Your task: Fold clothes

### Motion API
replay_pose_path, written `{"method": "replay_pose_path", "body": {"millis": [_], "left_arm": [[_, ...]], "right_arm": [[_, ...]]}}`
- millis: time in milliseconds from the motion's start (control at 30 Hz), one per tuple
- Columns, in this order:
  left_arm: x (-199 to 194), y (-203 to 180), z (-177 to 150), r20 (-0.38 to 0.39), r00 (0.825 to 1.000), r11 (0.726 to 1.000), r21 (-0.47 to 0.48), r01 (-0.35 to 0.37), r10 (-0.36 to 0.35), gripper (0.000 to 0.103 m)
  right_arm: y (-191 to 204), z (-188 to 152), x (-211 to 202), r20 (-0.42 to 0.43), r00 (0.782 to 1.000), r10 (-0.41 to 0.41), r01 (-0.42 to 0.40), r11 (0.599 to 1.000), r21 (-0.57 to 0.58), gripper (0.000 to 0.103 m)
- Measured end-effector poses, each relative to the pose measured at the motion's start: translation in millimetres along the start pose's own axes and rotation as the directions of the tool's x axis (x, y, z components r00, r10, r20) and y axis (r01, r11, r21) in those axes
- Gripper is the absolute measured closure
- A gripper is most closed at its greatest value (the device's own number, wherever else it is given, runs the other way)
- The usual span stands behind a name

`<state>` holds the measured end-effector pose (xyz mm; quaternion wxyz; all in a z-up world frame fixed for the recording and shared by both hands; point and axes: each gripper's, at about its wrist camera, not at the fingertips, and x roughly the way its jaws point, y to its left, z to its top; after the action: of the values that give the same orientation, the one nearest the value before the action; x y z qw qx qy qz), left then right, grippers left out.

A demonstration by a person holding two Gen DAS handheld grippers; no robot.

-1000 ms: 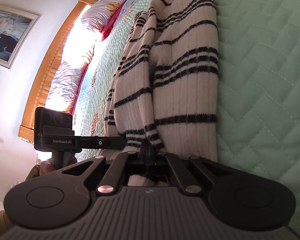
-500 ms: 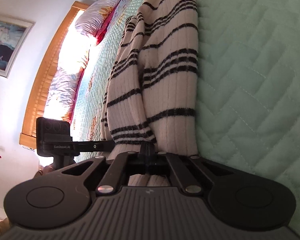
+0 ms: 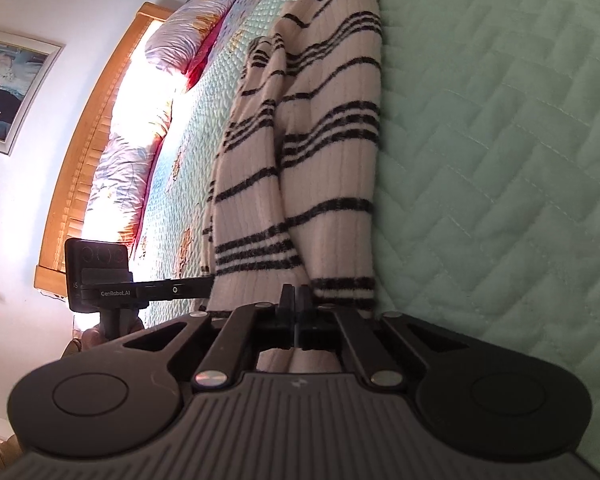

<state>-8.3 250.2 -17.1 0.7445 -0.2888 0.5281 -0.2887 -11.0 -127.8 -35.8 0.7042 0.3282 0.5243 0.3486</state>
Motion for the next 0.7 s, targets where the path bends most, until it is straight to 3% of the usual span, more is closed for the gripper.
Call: {"method": "replay_pose_path", "body": {"millis": [267,333,367,433,467,567,600,633,700], "left_arm": [[-5,-7,2,0.02,1.0,1.0,-0.002,-0.011,0.011,0.1],[-11,-14,-1,0.041,0.999,1.0,0.001,-0.018,0.018,0.098],[-16,-17,-3,0.052,0.999,1.0,0.004,-0.015,0.015,0.094],[-25,-22,-9,0.068,0.998,1.0,0.02,0.002,-0.003,0.079],[-27,-22,-12,0.073,0.997,1.0,0.024,0.005,-0.006,0.074],[-23,-11,-17,0.074,0.997,1.0,-0.016,-0.025,0.026,0.074],[-20,-6,-17,0.071,0.996,0.998,-0.035,-0.045,0.047,0.084],[-17,-2,-17,0.07,0.996,0.997,-0.047,-0.055,0.058,0.089],[-17,2,-17,0.075,0.996,0.997,-0.071,-0.037,0.043,0.089]], "right_arm": [[2,-3,-5,0.017,1.0,0.014,-0.014,1.0,0.01,0.103],[8,-5,-13,0.037,0.999,0.015,-0.015,1.0,0.011,0.097],[12,-6,-18,0.052,0.999,0.017,-0.017,1.0,0.014,0.094],[14,-11,-31,0.074,0.997,0.037,-0.038,0.999,0.014,0.076],[14,-13,-35,0.079,0.996,0.039,-0.04,0.999,0.014,0.075],[2,-19,-36,0.083,0.996,0.019,-0.023,0.999,0.047,0.076],[-4,-20,-34,0.083,0.997,0.01,-0.015,0.998,0.061,0.082],[-9,-22,-30,0.08,0.997,-0.018,0.013,0.998,0.065,0.103],[-18,-23,-27,0.087,0.996,-0.007,-0.001,0.996,0.089,0.103]]}}
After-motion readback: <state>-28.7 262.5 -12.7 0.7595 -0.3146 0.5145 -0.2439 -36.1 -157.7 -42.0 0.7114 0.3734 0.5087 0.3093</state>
